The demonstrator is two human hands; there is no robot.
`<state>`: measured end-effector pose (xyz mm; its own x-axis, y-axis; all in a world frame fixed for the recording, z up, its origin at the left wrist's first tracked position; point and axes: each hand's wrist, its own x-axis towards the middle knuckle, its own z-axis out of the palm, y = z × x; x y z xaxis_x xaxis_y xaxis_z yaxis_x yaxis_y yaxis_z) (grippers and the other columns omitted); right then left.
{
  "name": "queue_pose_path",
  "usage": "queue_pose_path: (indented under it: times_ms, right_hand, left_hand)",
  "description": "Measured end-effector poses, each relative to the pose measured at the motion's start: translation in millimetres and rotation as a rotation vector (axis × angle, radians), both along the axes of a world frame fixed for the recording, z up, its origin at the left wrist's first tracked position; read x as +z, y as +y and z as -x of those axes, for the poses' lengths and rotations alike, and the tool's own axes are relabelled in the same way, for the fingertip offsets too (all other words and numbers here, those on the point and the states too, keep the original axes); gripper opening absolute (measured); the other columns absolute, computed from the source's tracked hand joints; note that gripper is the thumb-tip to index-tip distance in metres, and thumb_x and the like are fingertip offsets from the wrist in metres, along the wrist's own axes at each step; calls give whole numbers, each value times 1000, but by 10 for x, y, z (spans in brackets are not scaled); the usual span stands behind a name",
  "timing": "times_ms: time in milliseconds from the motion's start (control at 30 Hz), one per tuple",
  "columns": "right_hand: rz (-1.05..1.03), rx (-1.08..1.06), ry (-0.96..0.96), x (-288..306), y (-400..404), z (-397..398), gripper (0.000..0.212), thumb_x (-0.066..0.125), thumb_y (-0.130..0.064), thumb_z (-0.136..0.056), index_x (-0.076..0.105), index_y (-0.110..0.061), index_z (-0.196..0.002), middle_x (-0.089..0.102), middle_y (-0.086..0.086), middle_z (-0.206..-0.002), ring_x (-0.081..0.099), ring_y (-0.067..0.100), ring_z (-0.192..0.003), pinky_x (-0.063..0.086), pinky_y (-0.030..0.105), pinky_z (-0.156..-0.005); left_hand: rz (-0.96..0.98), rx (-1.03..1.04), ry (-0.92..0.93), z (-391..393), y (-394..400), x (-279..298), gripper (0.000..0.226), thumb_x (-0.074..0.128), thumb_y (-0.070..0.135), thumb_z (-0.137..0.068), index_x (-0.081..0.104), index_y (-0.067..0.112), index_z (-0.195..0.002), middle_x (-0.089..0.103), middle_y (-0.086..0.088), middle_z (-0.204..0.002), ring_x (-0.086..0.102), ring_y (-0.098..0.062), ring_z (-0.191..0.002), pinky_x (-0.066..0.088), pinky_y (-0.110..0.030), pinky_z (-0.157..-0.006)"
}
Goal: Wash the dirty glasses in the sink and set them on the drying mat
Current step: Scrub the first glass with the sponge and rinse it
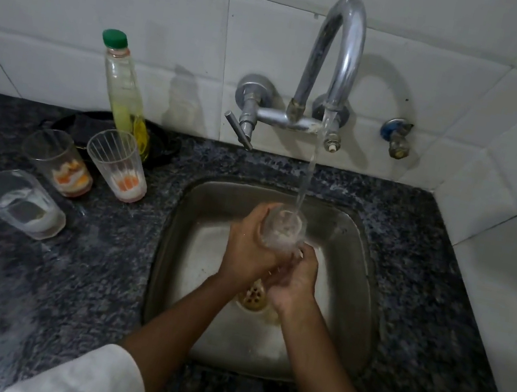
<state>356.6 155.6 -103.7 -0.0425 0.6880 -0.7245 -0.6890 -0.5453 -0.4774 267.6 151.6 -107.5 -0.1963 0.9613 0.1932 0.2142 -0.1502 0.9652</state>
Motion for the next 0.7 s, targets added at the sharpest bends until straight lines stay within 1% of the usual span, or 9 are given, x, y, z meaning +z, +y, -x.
queue_pose_path:
  times_ms: [100,167,267,333,400,500,533,633,700]
  right_hand:
    - [-139,0,-109,72,-38,-30,23,51,-27,-95,68,-18,-82,66,0,-72,59,12,-63,43,27,-56]
    - [-369,113,-364,98,-76,-54,17,53,-22,-95,68,-19,-85,71,1,-80,64,12,-69,46,25,-54]
    - [-866,654,-1153,118,-75,-143,21,57,-22,-87,65,-27,-105,71,-6,-100,67,9,-87,55,30,-68]
    - [-939,1028,-1683,144,-23,-161,33,52,-20,-88,58,-32,-118,69,-3,-104,65,20,-93,50,32,-68]
    - [-845,1006,-1712,217,29,-113,31,48,-21,-92,61,-32,-118,70,1,-107,66,25,-97,50,33,-71]
    - [-597,632,-965,346,145,-2,22,52,-18,-93,72,-25,-99,74,2,-100,68,18,-93,57,39,-84]
    - [-633,614,-890,398,141,6,21,53,-15,-94,71,-24,-96,73,3,-96,68,16,-89,56,34,-78]
    - [-1022,1149,-1569,401,177,-169,30,49,-17,-92,62,-24,-118,68,5,-105,64,23,-98,49,34,-73]
    - [-959,1380,-1925,368,230,-280,41,49,-22,-94,52,-28,-134,66,10,-117,62,31,-106,52,39,-79]
  left_hand:
    - [207,85,-253,68,96,82,64,89,10,-65,59,16,-122,69,2,-109,70,-11,-95,59,-30,-82]
    - [479,98,-573,109,184,98,58,83,23,-76,57,16,-127,70,-6,-111,72,-26,-94,61,-41,-83]
    - [749,-90,-756,174,234,12,53,68,50,-86,64,9,-120,71,-11,-96,69,-26,-80,57,-35,-73]
    - [800,-184,-778,173,207,-53,57,61,55,-88,68,7,-117,69,-14,-100,66,-24,-85,55,-34,-77]
    - [730,-243,-863,163,161,-103,49,56,48,-92,71,7,-115,69,-17,-110,65,-28,-98,52,-41,-91]
    - [581,-276,-1127,136,90,-105,38,46,28,-99,76,6,-96,73,-16,-99,71,-23,-87,60,-32,-73]
    - [553,-265,-1163,138,117,-118,38,45,27,-100,75,4,-94,72,-16,-97,71,-22,-84,61,-31,-68]
    - [618,-163,-920,199,256,-48,33,60,36,-93,70,6,-102,69,-17,-97,68,-22,-81,58,-30,-74]
    - [728,-168,-725,222,293,-28,37,64,42,-90,68,9,-107,69,-14,-92,67,-18,-71,58,-27,-65]
